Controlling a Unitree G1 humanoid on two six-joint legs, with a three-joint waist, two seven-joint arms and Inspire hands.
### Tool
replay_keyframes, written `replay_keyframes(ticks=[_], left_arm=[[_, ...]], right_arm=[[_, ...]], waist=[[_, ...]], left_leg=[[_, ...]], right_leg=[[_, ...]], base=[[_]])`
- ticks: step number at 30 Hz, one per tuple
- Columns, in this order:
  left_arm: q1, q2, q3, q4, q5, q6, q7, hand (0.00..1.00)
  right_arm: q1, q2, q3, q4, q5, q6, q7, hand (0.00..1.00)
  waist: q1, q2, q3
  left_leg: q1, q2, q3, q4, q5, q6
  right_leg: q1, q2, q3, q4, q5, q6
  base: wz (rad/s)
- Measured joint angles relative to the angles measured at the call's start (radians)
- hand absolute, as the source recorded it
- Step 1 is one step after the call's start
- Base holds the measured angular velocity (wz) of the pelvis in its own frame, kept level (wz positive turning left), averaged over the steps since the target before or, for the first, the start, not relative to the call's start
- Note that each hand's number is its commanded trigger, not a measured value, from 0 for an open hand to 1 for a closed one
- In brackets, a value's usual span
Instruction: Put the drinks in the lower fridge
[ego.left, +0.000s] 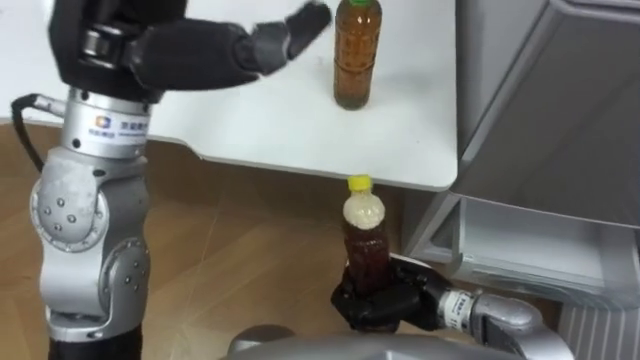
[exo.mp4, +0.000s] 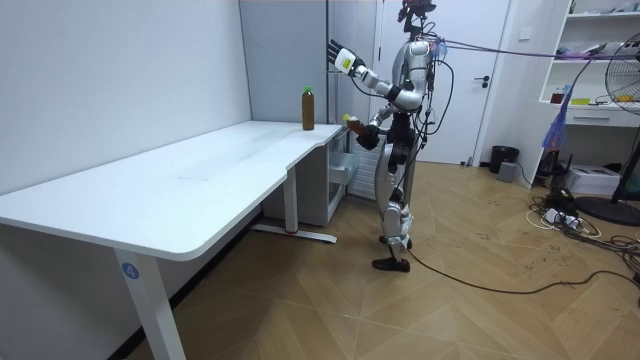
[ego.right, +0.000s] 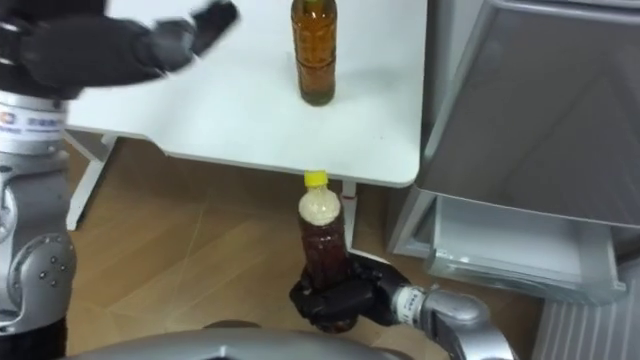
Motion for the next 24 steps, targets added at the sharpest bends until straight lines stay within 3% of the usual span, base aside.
replay_keyframes(ticks=[5, 10, 12, 16, 20, 24], left_arm=[[0.000, -0.011, 0.101, 0.000, 0.042, -0.025, 0.129, 0.00], [0.005, -0.010, 0.192, 0.015, 0.049, -0.044, 0.261, 0.00], [0.022, -0.012, 0.231, 0.028, 0.048, -0.044, 0.323, 0.00], [0.061, -0.016, 0.292, 0.067, 0.037, -0.045, 0.412, 0.00], [0.107, -0.016, 0.325, 0.221, 0.039, -0.043, 0.472, 0.00], [0.169, -0.016, 0.297, 0.426, 0.039, -0.025, 0.535, 0.00]], right_arm=[[0.028, 0.022, -0.088, 0.030, -0.004, -0.002, -0.018, 1.00], [0.030, 0.018, -0.115, 0.068, -0.001, -0.004, -0.029, 1.00], [0.063, 0.020, -0.129, 0.070, 0.000, -0.010, -0.032, 1.00], [0.088, 0.026, -0.142, 0.069, -0.001, -0.007, -0.045, 1.00], [0.114, 0.030, -0.171, 0.075, -0.001, 0.025, -0.083, 1.00], [0.122, 0.028, -0.177, 0.091, 0.011, 0.035, -0.114, 1.00]], waist=[[0.017, 0.001, 0.0001], [0.030, 0.000, -0.0003], [0.049, 0.000, -0.0003], [0.055, -0.001, -0.0021], [0.070, 0.000, -0.0167], [0.069, 0.002, -0.0147]], left_leg=[[0.013, -0.003, -0.014, -0.015, 0.000, 0.000], [0.033, -0.006, -0.020, -0.026, 0.000, 0.000], [0.048, -0.007, -0.020, -0.031, 0.000, 0.000], [0.044, -0.007, -0.021, -0.031, 0.000, 0.000], [0.047, -0.009, -0.021, -0.031, 0.000, 0.001], [0.060, -0.009, -0.022, -0.029, 0.000, 0.001]], right_leg=[[0.010, 0.000, -0.001, -0.007, -0.001, 0.001], [0.021, -0.002, 0.000, -0.004, -0.002, 0.003], [0.033, -0.003, 0.002, -0.005, -0.002, 0.003], [0.030, -0.003, 0.001, -0.005, -0.003, 0.006], [0.033, -0.003, 0.004, -0.017, -0.004, 0.007], [0.048, -0.002, 0.006, -0.020, -0.004, 0.007]], base=[[0.02], [-0.02], [-0.06], [0.01], [-0.01], [-0.01]])
